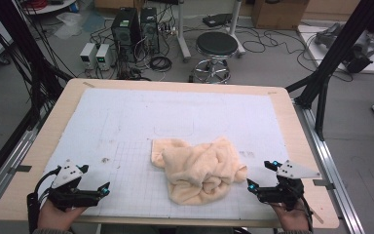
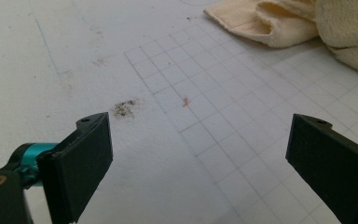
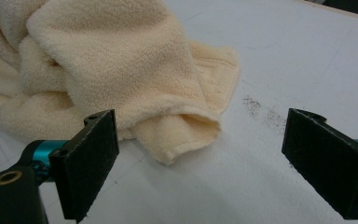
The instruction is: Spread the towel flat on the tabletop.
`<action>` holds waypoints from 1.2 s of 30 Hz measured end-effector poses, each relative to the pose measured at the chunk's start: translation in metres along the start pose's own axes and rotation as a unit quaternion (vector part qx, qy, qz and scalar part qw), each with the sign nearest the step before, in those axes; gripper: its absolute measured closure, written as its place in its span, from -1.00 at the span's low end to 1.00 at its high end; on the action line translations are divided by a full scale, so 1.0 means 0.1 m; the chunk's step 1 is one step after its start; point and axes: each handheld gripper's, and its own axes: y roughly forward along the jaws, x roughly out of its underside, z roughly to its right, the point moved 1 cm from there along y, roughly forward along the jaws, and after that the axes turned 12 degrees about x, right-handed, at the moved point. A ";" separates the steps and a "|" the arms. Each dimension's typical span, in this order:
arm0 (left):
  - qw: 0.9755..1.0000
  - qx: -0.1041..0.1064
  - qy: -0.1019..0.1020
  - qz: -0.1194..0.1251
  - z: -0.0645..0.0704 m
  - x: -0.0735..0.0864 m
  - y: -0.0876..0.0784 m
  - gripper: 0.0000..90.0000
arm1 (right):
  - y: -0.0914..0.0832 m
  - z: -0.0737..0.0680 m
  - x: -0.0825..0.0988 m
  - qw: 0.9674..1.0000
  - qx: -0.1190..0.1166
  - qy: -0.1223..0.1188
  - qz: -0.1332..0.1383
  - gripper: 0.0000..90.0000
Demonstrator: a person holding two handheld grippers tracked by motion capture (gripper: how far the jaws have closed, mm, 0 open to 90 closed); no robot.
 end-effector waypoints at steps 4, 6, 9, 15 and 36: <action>1.000 0.002 0.003 -0.002 0.00 -0.01 0.02 -0.83 | 0.01 0.02 0.00 1.000 -0.001 0.002 0.002 -0.78; 1.000 0.002 0.003 -0.002 0.00 -0.01 0.02 -0.83 | 0.01 0.02 0.00 1.000 -0.002 0.005 0.002 -0.78; 1.000 0.003 0.002 -0.001 0.00 -0.01 0.01 -0.83 | 0.01 0.01 0.00 1.000 -0.005 0.002 -0.001 -0.78; 1.000 0.002 0.004 0.001 0.00 0.00 0.00 -0.83 | -0.02 0.00 0.00 1.000 -0.003 0.003 0.002 -0.78; 1.000 0.017 0.007 0.003 0.03 -0.05 0.07 -0.82 | -0.02 -0.01 0.00 1.000 -0.005 0.003 0.002 -0.78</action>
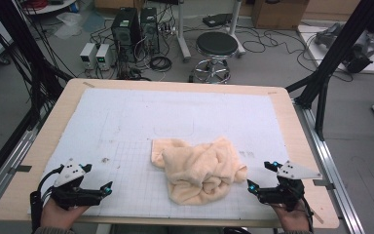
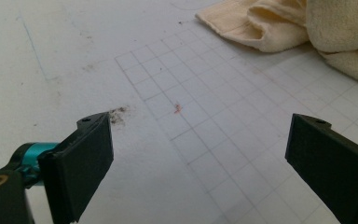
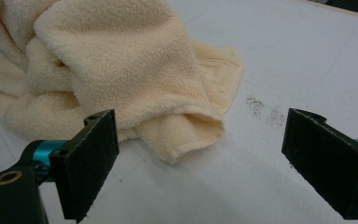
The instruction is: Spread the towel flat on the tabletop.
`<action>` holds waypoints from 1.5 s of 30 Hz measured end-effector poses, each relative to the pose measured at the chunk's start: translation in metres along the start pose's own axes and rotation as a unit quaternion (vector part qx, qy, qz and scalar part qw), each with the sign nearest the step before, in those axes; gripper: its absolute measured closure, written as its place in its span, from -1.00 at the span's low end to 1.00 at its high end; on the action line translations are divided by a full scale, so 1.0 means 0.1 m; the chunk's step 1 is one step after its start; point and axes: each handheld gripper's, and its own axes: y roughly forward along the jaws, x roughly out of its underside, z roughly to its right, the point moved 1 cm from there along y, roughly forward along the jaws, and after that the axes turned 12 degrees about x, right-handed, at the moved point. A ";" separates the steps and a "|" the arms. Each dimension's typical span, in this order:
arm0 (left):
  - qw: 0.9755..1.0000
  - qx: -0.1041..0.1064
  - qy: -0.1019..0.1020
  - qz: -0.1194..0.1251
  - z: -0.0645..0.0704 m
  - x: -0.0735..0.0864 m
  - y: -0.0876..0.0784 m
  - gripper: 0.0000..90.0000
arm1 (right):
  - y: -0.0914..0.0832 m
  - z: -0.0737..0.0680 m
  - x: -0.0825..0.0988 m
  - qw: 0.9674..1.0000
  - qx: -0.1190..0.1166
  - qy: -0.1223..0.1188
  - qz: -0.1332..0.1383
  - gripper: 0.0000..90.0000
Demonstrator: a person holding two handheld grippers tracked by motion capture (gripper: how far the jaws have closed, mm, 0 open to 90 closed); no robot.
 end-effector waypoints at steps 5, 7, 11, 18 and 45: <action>1.000 0.013 0.010 0.009 0.05 -0.13 0.10 -0.81 | 0.02 0.00 -0.03 1.000 -0.005 -0.003 0.004 -0.78; 0.999 0.023 0.015 0.015 0.08 -0.20 0.14 -0.80 | 0.02 0.00 -0.06 1.000 -0.005 -0.001 0.006 -0.78; 0.998 0.047 0.030 0.022 0.17 -0.35 0.27 -0.74 | 0.08 -0.01 -0.14 1.000 -0.017 -0.004 0.007 -0.78; 0.994 0.087 0.060 0.021 0.34 -0.64 0.57 -0.70 | 0.14 -0.05 -0.21 1.000 -0.027 -0.007 0.005 -0.78; 0.976 0.178 0.106 -0.069 0.64 -0.94 1.72 0.48 | 0.70 -0.23 -0.27 0.986 -0.143 -0.056 -0.067 0.16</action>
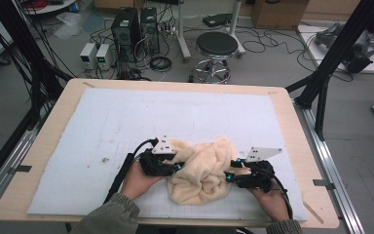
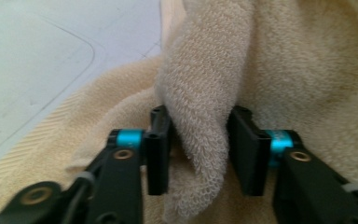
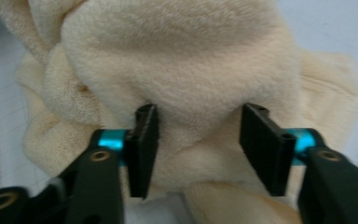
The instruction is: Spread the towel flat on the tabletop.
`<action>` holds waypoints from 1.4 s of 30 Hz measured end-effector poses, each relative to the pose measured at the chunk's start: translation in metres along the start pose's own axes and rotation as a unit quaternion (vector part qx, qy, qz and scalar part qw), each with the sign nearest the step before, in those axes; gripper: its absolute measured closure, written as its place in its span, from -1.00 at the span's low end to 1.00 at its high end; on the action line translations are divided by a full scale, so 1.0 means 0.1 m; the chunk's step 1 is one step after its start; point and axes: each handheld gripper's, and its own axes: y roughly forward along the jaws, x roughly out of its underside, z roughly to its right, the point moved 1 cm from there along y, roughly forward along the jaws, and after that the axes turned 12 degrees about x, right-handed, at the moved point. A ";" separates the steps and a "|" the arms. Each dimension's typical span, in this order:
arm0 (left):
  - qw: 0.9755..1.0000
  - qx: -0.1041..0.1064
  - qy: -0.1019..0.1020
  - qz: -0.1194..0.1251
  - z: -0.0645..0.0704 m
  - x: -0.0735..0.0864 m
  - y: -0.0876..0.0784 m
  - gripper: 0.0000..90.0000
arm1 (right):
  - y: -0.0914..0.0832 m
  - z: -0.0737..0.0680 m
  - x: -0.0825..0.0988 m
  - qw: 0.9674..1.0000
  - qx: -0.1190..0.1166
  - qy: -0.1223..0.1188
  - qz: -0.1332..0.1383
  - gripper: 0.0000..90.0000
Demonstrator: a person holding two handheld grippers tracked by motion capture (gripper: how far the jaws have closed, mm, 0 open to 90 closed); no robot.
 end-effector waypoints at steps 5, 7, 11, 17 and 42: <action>1.000 -0.008 0.000 0.000 0.00 0.00 -0.09 0.73 | 0.10 -0.09 -0.04 0.999 -0.018 -0.028 -0.023 0.63; 1.000 -0.015 0.004 0.002 0.00 0.00 -0.17 0.77 | 0.10 -0.09 -0.07 0.999 -0.016 -0.031 -0.020 0.76; 0.999 -0.036 -0.001 0.015 -0.05 0.05 -0.45 0.78 | 0.08 -0.10 -0.13 0.999 -0.021 -0.024 -0.008 0.79; 0.996 -0.080 -0.012 0.046 -0.12 0.13 -1.05 0.78 | 0.10 -0.24 -0.40 0.998 -0.039 -0.043 0.021 0.80; 0.999 0.003 -0.023 0.037 0.41 0.80 -1.55 0.34 | -0.17 -0.67 -0.28 0.991 -0.102 -0.090 0.011 0.57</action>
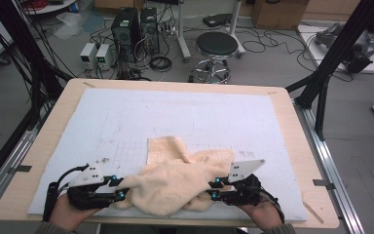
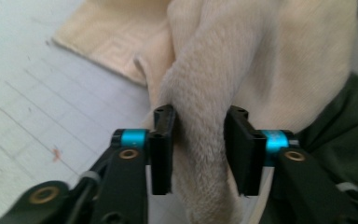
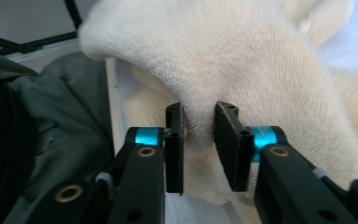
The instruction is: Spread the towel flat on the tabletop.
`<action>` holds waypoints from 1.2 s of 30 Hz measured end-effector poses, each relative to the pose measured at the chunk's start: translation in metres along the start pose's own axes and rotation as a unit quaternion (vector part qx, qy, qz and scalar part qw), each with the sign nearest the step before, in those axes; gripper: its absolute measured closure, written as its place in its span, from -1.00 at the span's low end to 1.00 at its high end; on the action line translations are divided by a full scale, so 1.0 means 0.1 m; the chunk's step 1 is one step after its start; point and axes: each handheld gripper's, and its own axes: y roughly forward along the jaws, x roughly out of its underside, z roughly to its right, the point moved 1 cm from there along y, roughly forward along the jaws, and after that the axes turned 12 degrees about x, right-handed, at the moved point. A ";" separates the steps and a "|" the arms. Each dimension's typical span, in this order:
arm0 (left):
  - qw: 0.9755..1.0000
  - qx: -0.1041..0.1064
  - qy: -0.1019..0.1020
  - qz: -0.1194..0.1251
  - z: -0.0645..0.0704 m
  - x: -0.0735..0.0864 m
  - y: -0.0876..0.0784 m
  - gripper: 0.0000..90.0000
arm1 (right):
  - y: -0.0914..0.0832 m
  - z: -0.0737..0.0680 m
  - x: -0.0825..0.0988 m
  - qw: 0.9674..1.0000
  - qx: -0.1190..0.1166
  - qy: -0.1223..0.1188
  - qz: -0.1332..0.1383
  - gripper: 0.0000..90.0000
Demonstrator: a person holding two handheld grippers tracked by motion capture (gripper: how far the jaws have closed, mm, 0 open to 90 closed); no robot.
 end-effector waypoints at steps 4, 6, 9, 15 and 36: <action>0.999 -0.008 0.016 0.028 -0.04 -0.21 -0.08 0.20 | -0.19 0.09 -0.08 0.999 0.024 -0.004 0.023 0.44; 0.999 -0.008 0.019 0.037 -0.10 -0.31 -0.03 0.15 | -0.23 0.18 -0.10 0.999 0.042 0.002 0.030 0.39; 0.999 -0.013 0.020 0.037 -0.25 -0.44 0.17 0.10 | -0.19 0.34 -0.14 0.997 0.072 0.011 0.027 0.32; 0.999 -0.032 -0.003 -0.027 -0.58 -0.46 0.74 0.14 | 0.15 0.61 -0.04 0.995 0.083 0.049 -0.008 0.15; 0.994 -0.064 -0.015 -0.084 -0.59 -0.30 0.96 0.83 | 0.35 0.52 -0.02 0.997 0.061 0.016 -0.048 0.77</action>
